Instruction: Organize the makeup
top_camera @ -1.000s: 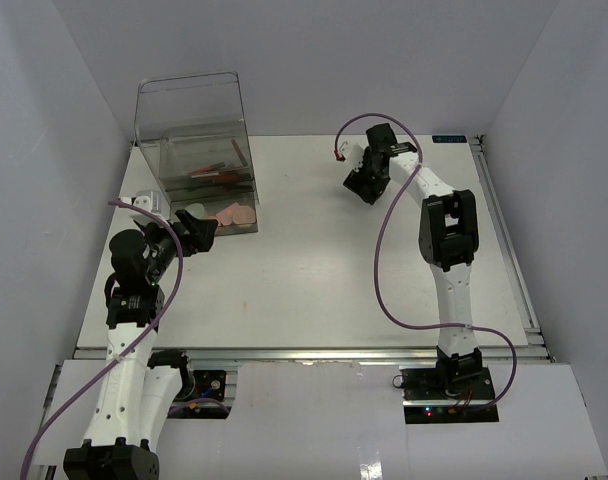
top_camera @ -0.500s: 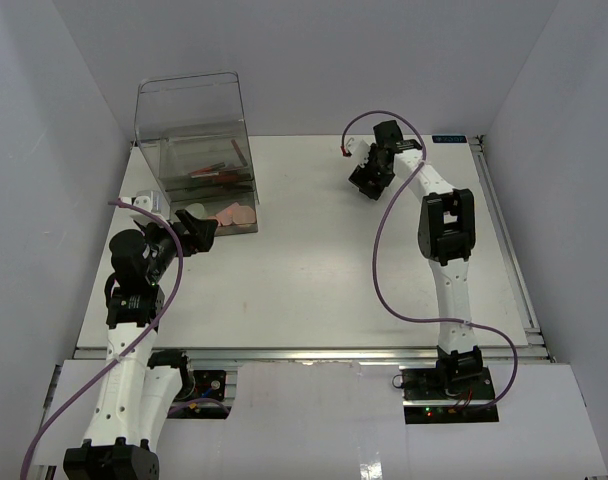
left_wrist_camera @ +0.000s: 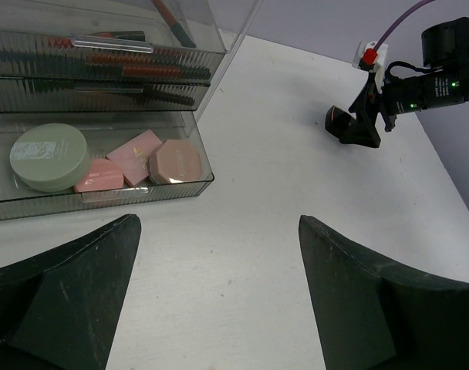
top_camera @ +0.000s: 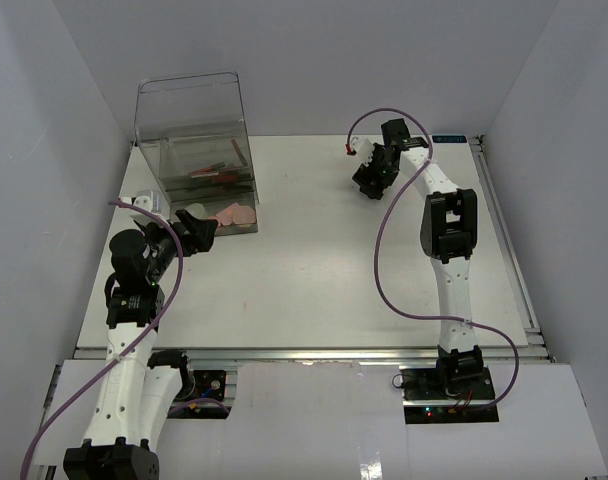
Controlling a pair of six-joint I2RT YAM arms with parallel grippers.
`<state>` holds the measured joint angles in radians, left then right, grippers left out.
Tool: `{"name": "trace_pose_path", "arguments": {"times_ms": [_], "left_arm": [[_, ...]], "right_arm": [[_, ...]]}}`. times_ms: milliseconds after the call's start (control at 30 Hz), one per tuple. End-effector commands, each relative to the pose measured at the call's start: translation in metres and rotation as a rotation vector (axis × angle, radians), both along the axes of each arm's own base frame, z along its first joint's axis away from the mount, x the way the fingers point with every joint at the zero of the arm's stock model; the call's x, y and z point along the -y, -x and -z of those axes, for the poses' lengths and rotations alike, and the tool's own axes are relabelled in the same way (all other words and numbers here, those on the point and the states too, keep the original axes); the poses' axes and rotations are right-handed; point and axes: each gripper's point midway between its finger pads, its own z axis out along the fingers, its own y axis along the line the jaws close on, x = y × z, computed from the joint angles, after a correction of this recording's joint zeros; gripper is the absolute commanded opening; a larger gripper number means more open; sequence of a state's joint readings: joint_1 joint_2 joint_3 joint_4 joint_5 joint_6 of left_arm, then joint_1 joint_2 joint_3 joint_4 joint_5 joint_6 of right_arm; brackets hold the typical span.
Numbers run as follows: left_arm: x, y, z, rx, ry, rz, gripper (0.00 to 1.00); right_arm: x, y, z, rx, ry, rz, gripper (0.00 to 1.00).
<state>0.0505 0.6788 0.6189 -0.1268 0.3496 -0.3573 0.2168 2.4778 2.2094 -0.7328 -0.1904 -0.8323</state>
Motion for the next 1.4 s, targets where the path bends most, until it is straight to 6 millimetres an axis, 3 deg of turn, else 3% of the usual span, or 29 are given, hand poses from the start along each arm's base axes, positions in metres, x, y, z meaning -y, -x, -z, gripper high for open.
{"name": "trace_pose_path", "arguments": {"times_ms": [0,233,333,400,433,500,600,700,800,933,967,1033,1133,1167,1367], "left_arm": [[-0.001,0.0,-0.003,0.017,-0.002,-0.003,0.94],[-0.001,0.001,-0.004,0.02,-0.003,-0.004,0.94],[-0.001,0.002,-0.006,0.028,-0.003,-0.007,0.94],[-0.002,0.002,-0.007,0.032,-0.004,-0.012,0.94],[-0.003,0.003,-0.009,0.039,-0.005,-0.015,0.94],[-0.004,0.003,-0.01,0.044,-0.006,-0.022,0.94],[-0.007,0.004,-0.013,0.054,-0.009,-0.042,0.94],[-0.016,0.005,-0.015,0.066,-0.015,-0.093,0.94],[-0.027,0.008,-0.021,0.088,-0.023,-0.162,0.94],[-0.056,0.015,-0.028,0.109,-0.026,-0.337,0.93],[-0.069,0.017,-0.029,0.115,-0.027,-0.413,0.93],[-0.081,0.025,-0.035,0.139,-0.017,-0.482,0.93],[-0.099,0.032,-0.036,0.138,0.0,-0.598,0.93],[-0.101,0.034,-0.038,0.142,0.003,-0.609,0.93],[-0.104,0.038,-0.042,0.161,0.006,-0.625,0.92]], "right_arm": [[-0.005,0.022,0.027,-0.116,-0.02,-0.049,0.85],[-0.011,0.034,0.024,-0.16,-0.065,-0.056,0.49],[-0.017,0.038,0.007,-0.143,-0.093,-0.056,0.38],[-0.033,0.049,-0.011,-0.125,-0.122,-0.083,0.3],[-0.036,0.063,-0.021,-0.125,-0.124,-0.097,0.29],[-0.065,0.086,-0.033,-0.094,-0.137,-0.168,0.26],[-0.101,0.136,-0.042,-0.104,-0.16,-0.26,0.24],[-0.155,0.179,-0.075,-0.073,-0.21,-0.39,0.23],[-0.202,0.21,-0.103,-0.031,-0.24,-0.5,0.23],[-0.279,0.243,-0.132,0.03,-0.28,-0.64,0.23],[-0.293,0.244,-0.125,0.021,-0.28,-0.652,0.23],[-0.329,0.243,-0.151,0.085,-0.327,-0.656,0.22],[-0.372,0.229,-0.147,0.142,-0.36,-0.595,0.22],[-0.383,0.223,-0.157,0.184,-0.386,-0.583,0.23],[-0.425,0.191,-0.158,0.377,-0.452,-0.522,0.28]]}}
